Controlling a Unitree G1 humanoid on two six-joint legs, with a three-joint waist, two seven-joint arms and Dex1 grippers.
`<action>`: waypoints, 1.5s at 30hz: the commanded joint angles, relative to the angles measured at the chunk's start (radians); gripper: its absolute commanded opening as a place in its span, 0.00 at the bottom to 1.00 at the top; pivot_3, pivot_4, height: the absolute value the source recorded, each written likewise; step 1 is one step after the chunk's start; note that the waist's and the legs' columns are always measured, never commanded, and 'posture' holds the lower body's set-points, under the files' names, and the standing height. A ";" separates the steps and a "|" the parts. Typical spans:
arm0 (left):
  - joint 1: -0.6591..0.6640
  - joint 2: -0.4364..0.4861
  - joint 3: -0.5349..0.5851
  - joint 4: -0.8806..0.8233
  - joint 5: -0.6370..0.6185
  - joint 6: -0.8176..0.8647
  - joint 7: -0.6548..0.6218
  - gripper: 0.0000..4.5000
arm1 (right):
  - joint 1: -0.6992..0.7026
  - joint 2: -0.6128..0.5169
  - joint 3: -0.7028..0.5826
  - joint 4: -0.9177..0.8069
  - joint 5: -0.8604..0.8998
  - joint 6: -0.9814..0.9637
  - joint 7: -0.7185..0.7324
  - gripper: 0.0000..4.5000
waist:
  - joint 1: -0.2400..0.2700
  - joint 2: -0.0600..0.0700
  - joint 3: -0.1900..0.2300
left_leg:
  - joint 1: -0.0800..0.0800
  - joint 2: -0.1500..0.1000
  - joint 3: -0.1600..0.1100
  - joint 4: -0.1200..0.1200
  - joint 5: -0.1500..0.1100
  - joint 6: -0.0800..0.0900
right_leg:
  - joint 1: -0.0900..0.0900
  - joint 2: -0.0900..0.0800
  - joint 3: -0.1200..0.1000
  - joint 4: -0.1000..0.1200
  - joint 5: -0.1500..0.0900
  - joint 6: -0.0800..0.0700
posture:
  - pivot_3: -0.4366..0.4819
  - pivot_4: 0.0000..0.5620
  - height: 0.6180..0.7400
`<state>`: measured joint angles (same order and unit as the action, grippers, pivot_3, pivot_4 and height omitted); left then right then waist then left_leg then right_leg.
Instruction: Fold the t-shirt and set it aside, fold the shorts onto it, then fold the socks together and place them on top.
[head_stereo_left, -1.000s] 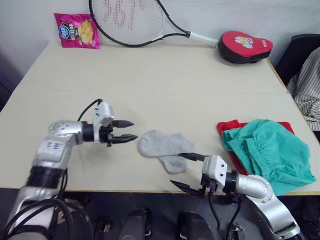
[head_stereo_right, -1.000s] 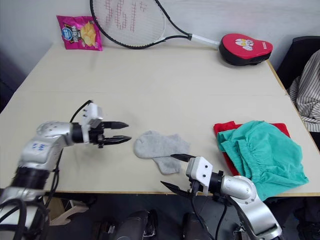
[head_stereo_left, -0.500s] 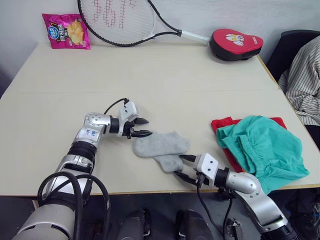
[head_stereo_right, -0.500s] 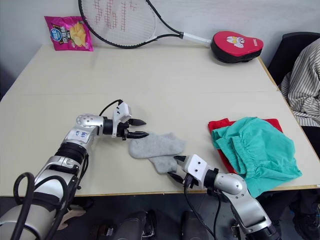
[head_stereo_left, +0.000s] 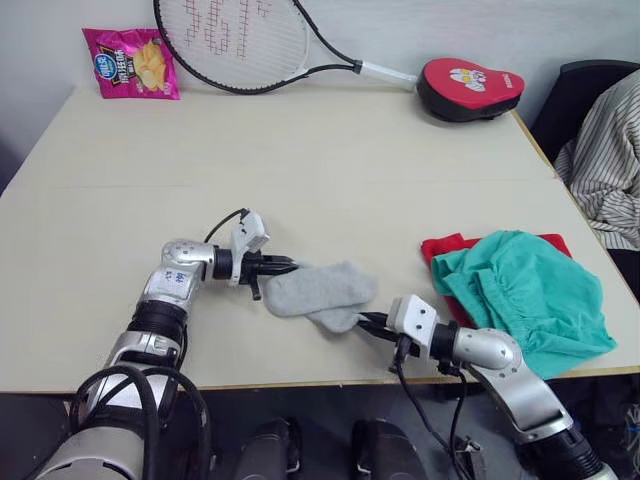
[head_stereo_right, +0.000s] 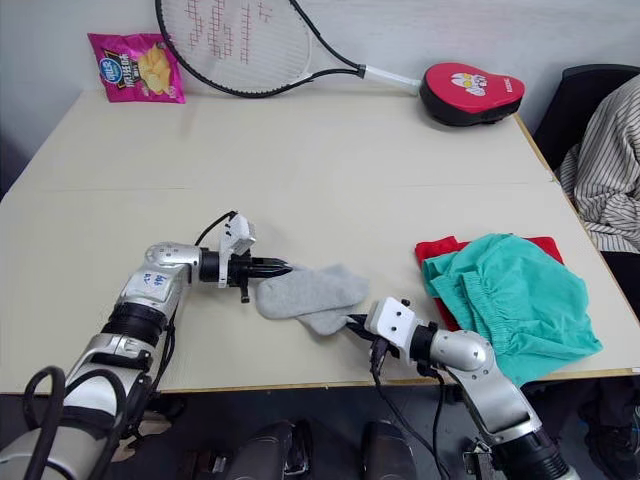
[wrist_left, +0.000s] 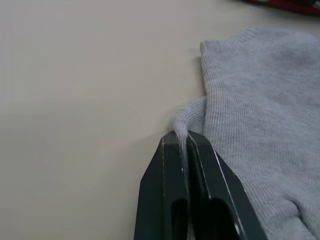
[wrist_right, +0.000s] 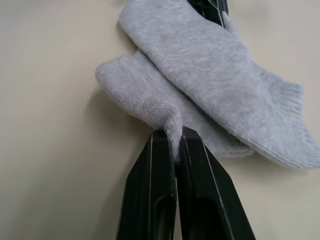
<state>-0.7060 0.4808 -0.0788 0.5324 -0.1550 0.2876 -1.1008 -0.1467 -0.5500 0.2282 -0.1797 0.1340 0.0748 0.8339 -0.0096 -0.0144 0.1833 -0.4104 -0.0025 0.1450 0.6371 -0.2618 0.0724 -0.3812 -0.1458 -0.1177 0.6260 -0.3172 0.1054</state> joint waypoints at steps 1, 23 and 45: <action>0.114 0.045 0.059 -0.273 -0.053 0.144 0.068 0.01 | -0.093 -0.028 -0.027 0.115 -0.006 -0.115 0.067 0.00 | -0.006 0.000 0.000 | 0.000 0.000 0.000 0.000 0.000 0.000 | 0.000 0.000 0.000 0.000 0.000 0.000 | 0.48 0.27 1.00; 0.489 0.046 0.220 -0.830 -0.227 0.414 0.350 0.44 | -0.312 -0.087 -0.009 0.521 0.046 -0.383 0.440 0.40 | -0.015 -0.001 0.001 | 0.004 0.000 -0.003 0.000 -0.003 -0.005 | 0.006 -0.001 -0.002 -0.004 0.000 0.000 | 0.48 0.27 1.00; 0.643 0.121 0.284 -1.116 -0.564 1.000 0.563 0.99 | -0.769 0.048 0.005 0.688 0.177 0.745 0.273 1.00 | -0.013 0.003 0.002 | 0.003 -0.001 -0.004 -0.004 -0.005 -0.009 | 0.004 -0.002 -0.001 -0.006 -0.001 -0.002 | 0.48 0.27 1.00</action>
<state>-0.0720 0.6214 0.2362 -0.5726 -0.7074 1.2667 -0.5678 -0.8978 -0.5056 0.2325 0.4950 0.3286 0.8181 1.1128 -0.0228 -0.0118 0.1858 -0.4069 -0.0038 0.1411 0.6335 -0.2663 0.0635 -0.3770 -0.1480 -0.1186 0.6205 -0.3185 0.1030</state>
